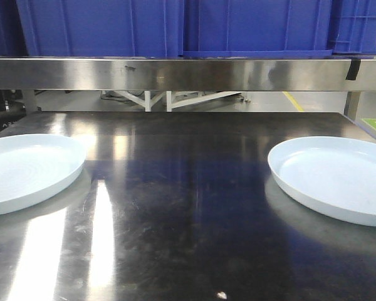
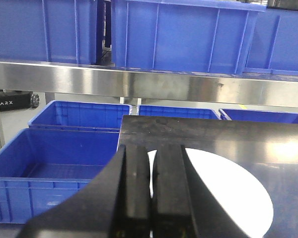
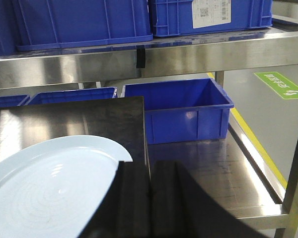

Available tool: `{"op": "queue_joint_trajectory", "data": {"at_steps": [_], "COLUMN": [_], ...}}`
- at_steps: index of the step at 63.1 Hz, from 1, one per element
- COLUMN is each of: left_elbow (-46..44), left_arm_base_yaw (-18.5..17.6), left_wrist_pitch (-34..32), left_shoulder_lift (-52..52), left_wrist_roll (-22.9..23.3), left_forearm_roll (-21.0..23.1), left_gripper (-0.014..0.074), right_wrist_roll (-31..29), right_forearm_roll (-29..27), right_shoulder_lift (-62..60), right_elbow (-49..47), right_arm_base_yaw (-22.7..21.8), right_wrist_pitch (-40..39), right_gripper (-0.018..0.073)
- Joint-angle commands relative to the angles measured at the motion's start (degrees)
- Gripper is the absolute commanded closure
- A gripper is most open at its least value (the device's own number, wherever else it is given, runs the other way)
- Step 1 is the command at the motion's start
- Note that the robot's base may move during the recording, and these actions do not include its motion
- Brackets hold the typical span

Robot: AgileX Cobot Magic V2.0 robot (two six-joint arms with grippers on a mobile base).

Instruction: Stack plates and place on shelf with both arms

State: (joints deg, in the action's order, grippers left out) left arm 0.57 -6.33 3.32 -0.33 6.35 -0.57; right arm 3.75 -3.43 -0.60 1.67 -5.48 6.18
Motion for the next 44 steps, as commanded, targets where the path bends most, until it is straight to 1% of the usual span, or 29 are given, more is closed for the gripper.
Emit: {"op": "queue_joint_trajectory", "data": {"at_steps": [1, 44], "left_elbow": [1.20, 1.20], "left_arm_base_yaw": [0.24, 0.24], "left_wrist_pitch": [-5.08, -5.08], "left_shoulder_lift": [-1.00, -1.00], "left_wrist_roll": [0.15, 0.15], "left_forearm_roll": [0.57, 0.57], "left_gripper": [0.0505, 0.0505], "right_wrist_roll": [-0.48, -0.48], "right_forearm_roll": [0.32, 0.32], "right_shoulder_lift": [-1.21, -1.21], "right_elbow": [-0.95, -0.95], "right_arm_base_yaw": [-0.40, -0.40], "right_wrist_pitch": [-4.57, -4.57], "right_gripper": [0.0503, 0.0503]}}
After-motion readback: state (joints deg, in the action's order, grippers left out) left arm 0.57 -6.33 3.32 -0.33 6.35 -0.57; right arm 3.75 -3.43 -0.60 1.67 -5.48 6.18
